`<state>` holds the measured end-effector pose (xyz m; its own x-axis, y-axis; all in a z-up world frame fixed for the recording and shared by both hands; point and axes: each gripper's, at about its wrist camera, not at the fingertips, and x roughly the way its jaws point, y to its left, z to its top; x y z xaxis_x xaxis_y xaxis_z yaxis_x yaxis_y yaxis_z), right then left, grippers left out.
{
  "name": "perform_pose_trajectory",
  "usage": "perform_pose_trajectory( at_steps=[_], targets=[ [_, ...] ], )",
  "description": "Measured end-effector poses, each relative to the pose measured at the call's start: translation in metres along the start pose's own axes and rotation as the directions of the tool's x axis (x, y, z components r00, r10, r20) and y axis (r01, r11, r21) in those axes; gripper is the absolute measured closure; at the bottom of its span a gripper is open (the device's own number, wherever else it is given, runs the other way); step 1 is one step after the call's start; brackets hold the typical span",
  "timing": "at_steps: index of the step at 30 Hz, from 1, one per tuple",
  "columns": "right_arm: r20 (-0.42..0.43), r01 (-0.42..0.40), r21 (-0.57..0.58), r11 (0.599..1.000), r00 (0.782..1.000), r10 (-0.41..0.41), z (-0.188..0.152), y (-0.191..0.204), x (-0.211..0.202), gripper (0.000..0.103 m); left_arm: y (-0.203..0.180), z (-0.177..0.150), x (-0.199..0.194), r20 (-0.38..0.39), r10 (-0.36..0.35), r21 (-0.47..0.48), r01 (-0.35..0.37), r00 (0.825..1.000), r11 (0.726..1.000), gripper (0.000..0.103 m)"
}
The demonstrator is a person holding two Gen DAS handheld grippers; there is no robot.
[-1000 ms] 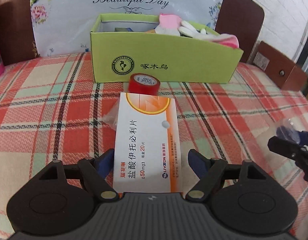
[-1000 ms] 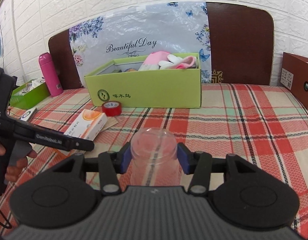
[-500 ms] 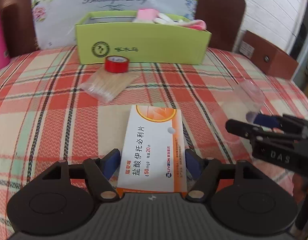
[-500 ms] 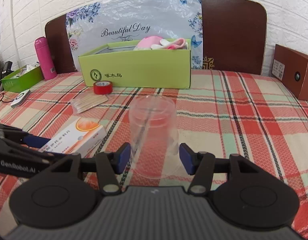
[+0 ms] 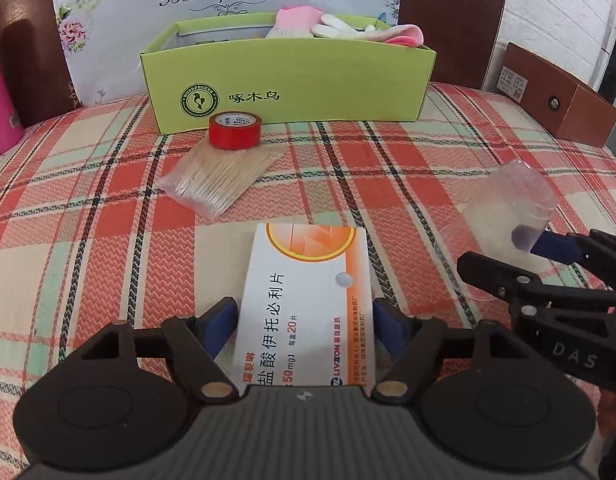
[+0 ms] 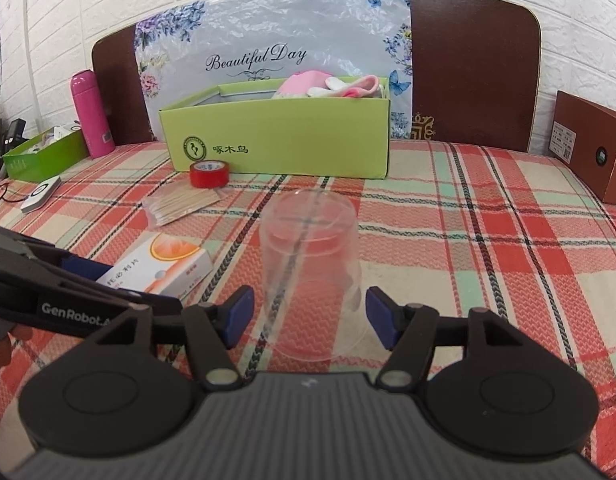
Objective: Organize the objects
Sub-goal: 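Carry the medicine box and plastic cup into the lime-green box and release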
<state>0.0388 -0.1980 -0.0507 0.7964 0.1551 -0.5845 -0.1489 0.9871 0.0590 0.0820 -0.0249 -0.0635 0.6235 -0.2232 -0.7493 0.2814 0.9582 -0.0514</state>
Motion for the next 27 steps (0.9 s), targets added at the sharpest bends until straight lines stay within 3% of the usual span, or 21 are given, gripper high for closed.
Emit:
perform_pose_trajectory(
  at_steps=[7,8,9,11,15,20,27],
  targets=[
    [-0.009,0.001,-0.012,1.000,1.000,-0.001,0.001,0.002,0.006,0.039,0.000,0.000,0.002,0.013,0.008,0.007,-0.009,1.000,1.000,0.022],
    [-0.017,-0.002,-0.013,1.000,1.000,0.001,0.000,0.002,0.008,0.043,0.000,-0.001,0.002,0.017,0.006,0.009,-0.006,1.000,1.000,0.022],
    [-0.027,-0.009,-0.013,1.000,1.000,0.009,-0.001,0.002,0.009,0.049,0.001,-0.001,0.002,0.020,0.005,0.011,-0.005,1.000,1.000,0.024],
    [-0.027,-0.011,-0.017,1.000,1.000,0.010,-0.001,0.002,0.010,0.049,0.002,-0.002,0.000,0.028,0.004,0.016,-0.005,1.000,1.000,0.033],
    [-0.032,-0.052,-0.012,0.999,0.998,0.052,0.005,0.004,0.005,0.050,0.006,0.000,-0.007,0.037,-0.022,-0.013,0.022,0.999,1.000,0.035],
    [0.049,-0.097,-0.036,0.995,0.994,0.099,0.035,0.007,-0.009,0.050,0.017,0.023,-0.037,0.142,-0.050,-0.046,0.057,0.989,0.997,0.035],
    [0.182,-0.132,-0.079,0.988,0.973,0.144,0.100,0.009,-0.005,0.050,0.033,0.084,-0.060,0.297,-0.025,-0.049,0.041,0.955,0.998,0.035]
  ],
)
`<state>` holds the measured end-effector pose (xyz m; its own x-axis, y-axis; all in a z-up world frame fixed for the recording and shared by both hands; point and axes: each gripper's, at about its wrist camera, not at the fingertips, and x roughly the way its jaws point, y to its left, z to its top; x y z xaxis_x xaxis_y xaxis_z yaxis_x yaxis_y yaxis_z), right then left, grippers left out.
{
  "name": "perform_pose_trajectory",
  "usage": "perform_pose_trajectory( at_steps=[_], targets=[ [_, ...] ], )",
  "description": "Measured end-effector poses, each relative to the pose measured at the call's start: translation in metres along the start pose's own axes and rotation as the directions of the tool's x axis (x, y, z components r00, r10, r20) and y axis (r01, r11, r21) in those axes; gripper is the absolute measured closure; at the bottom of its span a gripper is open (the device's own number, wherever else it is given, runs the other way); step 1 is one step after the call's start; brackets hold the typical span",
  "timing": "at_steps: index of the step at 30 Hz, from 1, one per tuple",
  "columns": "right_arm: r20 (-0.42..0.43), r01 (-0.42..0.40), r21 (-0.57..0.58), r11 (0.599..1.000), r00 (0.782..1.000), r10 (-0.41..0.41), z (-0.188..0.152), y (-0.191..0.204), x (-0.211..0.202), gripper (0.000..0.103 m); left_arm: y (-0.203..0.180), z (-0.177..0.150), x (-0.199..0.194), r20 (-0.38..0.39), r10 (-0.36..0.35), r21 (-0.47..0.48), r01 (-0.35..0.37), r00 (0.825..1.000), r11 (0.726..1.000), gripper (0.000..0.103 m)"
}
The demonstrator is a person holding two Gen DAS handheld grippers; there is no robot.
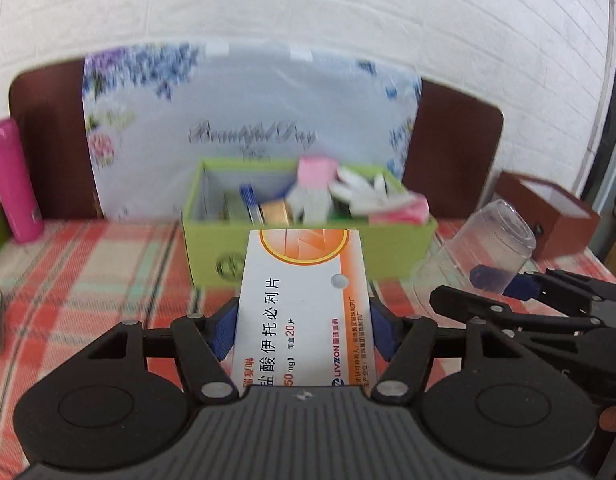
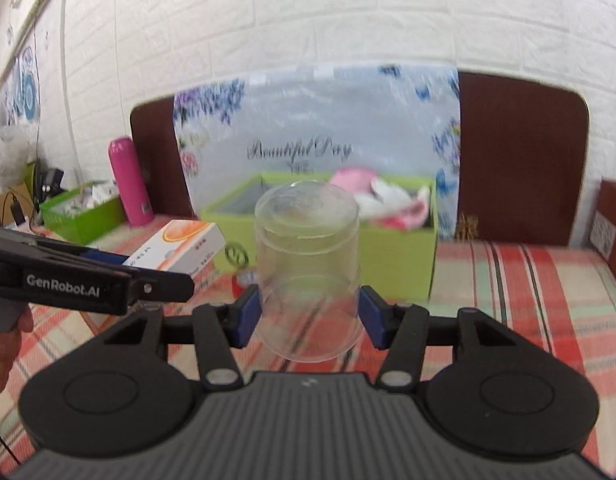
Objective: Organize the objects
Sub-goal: 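Carry the medicine box and plastic cup into the lime-green box and release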
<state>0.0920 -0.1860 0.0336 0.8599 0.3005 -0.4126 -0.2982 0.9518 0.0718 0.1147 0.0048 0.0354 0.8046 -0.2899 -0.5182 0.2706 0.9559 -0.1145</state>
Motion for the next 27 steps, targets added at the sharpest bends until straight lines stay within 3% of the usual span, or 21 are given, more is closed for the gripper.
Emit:
perform_pose_trajectory(
  at_steps=[7,12,17,19,21,27],
  targets=[
    [0.082,0.041,-0.039,0.998,0.996,-0.037,0.057,-0.012,0.050,0.050,0.018,0.063,0.034,0.090,0.033,-0.020,-0.031,0.995,0.999,0.035],
    [0.060,0.068,-0.042,0.997,0.996,-0.066,0.072,-0.021,0.104,0.050,0.032,0.093,0.078,0.085,0.057,-0.063,-0.051,0.995,0.997,0.035],
    [0.010,0.067,-0.060,0.996,0.998,-0.067,0.065,-0.021,0.153,0.049,0.039,0.098,0.117,0.059,0.074,-0.063,-0.070,0.996,0.996,0.035],
    [-0.035,0.051,-0.086,0.995,0.998,-0.054,0.059,-0.020,0.172,0.044,0.041,0.094,0.130,0.055,0.092,-0.056,-0.089,0.994,0.994,0.032],
    [-0.084,0.056,-0.118,0.991,0.994,-0.066,0.050,-0.020,0.186,0.022,0.044,0.087,0.141,0.016,0.122,-0.032,-0.122,0.992,0.992,0.026],
    [-0.017,0.140,-0.118,0.983,0.990,-0.143,0.029,-0.026,0.171,0.006,0.061,0.065,0.133,0.008,0.103,-0.096,-0.102,0.995,0.990,0.026]
  ],
)
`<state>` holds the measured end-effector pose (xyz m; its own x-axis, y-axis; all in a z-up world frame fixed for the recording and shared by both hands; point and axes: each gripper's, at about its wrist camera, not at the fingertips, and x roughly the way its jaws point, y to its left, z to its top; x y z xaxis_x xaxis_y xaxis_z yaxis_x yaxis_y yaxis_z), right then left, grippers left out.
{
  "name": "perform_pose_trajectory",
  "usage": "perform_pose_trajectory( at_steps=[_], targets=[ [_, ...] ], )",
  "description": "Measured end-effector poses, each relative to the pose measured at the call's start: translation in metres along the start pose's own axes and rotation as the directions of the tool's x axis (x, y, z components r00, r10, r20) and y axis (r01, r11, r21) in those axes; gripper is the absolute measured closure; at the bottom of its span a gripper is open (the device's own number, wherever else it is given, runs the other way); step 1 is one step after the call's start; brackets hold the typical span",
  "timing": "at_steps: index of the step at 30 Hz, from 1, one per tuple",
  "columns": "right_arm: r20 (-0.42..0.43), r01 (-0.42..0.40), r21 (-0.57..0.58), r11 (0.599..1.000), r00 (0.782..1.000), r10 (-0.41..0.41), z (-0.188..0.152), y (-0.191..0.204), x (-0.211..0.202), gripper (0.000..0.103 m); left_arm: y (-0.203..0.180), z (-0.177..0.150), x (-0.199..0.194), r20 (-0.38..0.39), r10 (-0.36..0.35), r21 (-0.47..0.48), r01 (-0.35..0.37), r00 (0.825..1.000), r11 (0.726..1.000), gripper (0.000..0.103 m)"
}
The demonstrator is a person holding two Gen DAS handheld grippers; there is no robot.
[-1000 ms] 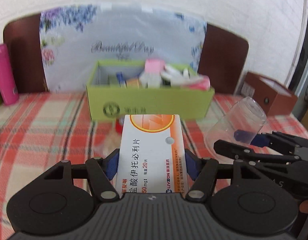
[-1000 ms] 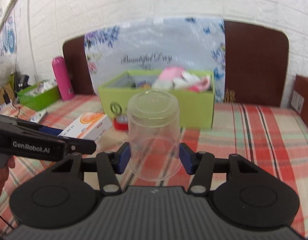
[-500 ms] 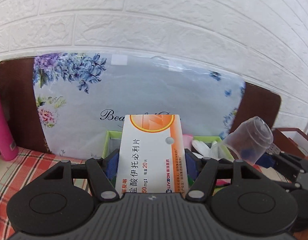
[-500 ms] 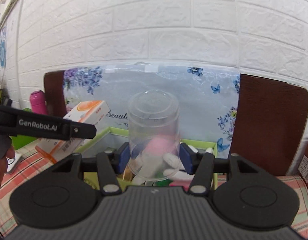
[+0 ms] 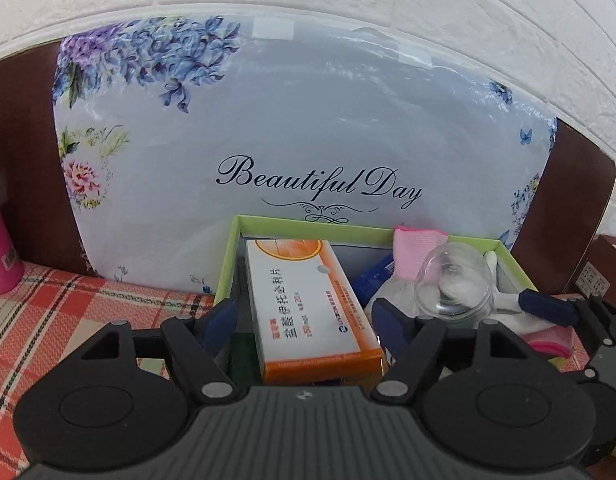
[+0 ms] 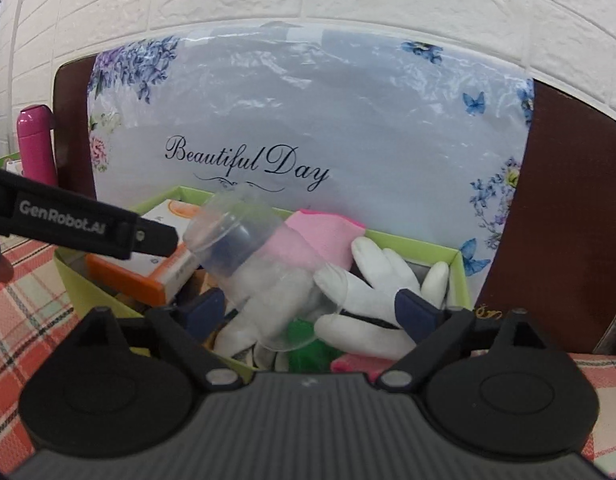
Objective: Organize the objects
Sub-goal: 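Carry the medicine box and plastic cup into the lime-green box and release, then withdraw both tools back toward the toothpicks and tape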
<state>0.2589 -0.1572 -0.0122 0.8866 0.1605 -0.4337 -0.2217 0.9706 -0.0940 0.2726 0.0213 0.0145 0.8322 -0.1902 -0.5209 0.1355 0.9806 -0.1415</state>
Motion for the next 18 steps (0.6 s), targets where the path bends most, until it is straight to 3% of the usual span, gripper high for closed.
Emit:
perform_pose_trajectory(
  at_steps=[11,18],
  targets=[
    [0.058,0.021,0.036,0.999,0.998,-0.023,0.012,-0.006,-0.044,0.000,-0.005,-0.002,-0.041,0.043,0.019,-0.017,-0.018,0.999,1.000,0.022],
    [0.072,-0.018,0.061,0.998,0.997,0.013,-0.004,0.003,-0.095,0.000,-0.018,-0.019,-0.084,0.057,0.020,0.010,-0.020,0.998,1.000,0.020]
  ],
)
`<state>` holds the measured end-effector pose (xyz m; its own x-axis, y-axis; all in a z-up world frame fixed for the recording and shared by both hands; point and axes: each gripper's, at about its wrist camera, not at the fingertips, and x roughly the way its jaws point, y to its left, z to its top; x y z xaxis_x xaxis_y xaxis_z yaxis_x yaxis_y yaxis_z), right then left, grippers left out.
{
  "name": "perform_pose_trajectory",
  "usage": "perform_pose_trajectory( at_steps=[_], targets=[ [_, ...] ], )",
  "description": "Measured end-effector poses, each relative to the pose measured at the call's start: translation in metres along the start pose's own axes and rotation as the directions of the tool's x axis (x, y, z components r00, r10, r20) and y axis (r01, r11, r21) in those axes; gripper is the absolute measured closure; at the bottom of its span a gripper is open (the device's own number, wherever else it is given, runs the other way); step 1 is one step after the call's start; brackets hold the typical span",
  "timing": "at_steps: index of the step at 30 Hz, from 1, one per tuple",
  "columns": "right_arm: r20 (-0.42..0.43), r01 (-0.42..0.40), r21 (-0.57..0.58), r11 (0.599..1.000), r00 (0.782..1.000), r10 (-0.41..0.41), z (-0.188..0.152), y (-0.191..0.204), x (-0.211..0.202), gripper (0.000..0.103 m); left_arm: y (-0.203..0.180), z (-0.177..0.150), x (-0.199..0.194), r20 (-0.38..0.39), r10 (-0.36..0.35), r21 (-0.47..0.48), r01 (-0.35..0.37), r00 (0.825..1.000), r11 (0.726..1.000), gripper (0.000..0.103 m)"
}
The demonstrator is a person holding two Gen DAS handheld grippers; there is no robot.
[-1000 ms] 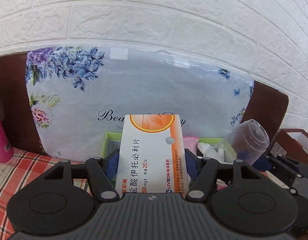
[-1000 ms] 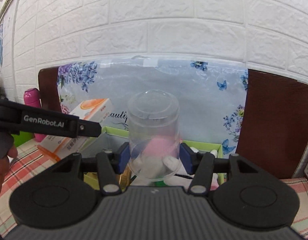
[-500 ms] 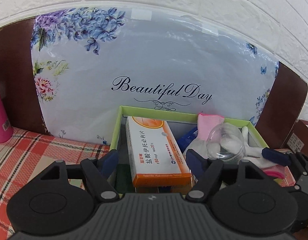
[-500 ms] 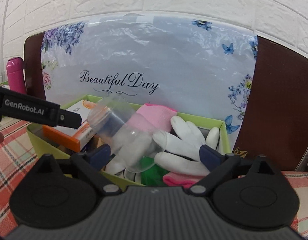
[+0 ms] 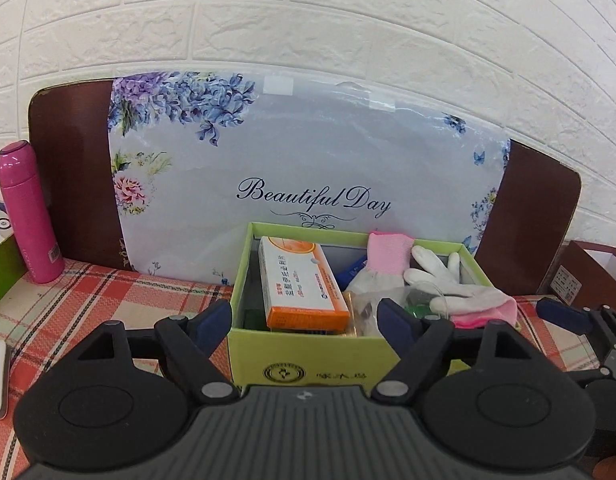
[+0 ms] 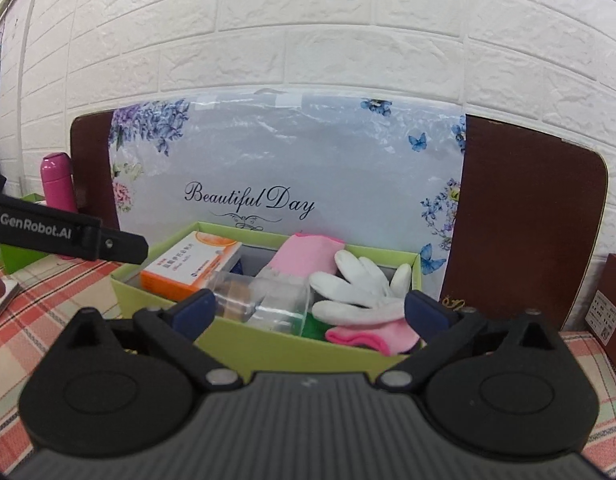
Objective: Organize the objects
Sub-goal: 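Withdraw both tools back toward the toothpicks and tape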
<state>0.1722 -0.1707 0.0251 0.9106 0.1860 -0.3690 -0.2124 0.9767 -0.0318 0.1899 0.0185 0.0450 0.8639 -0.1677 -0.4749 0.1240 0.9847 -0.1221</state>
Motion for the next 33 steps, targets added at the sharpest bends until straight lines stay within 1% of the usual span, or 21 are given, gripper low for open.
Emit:
perform_pose_trajectory(
  at_steps=[5,8,13,17,19,23,30,33],
  targets=[
    [-0.021,-0.019,0.006,1.000,1.000,0.019,-0.021,0.008,-0.032,0.000,-0.012,-0.027,-0.028,-0.034,0.038,0.042,-0.037,0.999,0.998,0.018],
    [-0.044,-0.014,0.015,1.000,0.999,0.015,-0.035,0.011,-0.047,0.000,-0.013,-0.046,-0.040,-0.055,0.071,0.039,-0.068,0.996,0.997,0.017],
    [-0.092,-0.024,0.072,0.997,0.995,0.031,-0.058,0.009,-0.064,0.000,-0.010,-0.070,-0.049,-0.119,0.068,0.012,-0.067,0.991,0.998,0.017],
    [-0.118,-0.014,0.100,0.995,0.993,0.026,-0.071,0.009,-0.072,0.000,-0.009,-0.085,-0.054,-0.152,0.073,0.006,-0.073,0.986,0.997,0.017],
    [-0.129,-0.013,0.116,0.993,0.991,0.028,-0.076,0.008,-0.075,0.000,-0.008,-0.090,-0.054,-0.168,0.072,0.000,-0.073,0.983,0.997,0.017],
    [-0.146,-0.012,0.130,0.991,0.989,0.032,-0.082,0.008,-0.079,0.000,-0.006,-0.095,-0.056,-0.176,0.081,0.001,-0.082,0.981,0.997,0.017],
    [-0.184,-0.006,0.146,0.989,0.982,0.033,-0.093,0.010,-0.082,0.000,-0.002,-0.103,-0.051,-0.191,0.066,0.001,-0.067,0.979,0.998,0.017],
    [-0.207,0.006,0.143,0.990,0.978,0.024,-0.097,0.013,-0.083,0.000,0.003,-0.107,-0.045,-0.196,0.047,-0.004,-0.049,0.979,0.999,0.017]
  ],
)
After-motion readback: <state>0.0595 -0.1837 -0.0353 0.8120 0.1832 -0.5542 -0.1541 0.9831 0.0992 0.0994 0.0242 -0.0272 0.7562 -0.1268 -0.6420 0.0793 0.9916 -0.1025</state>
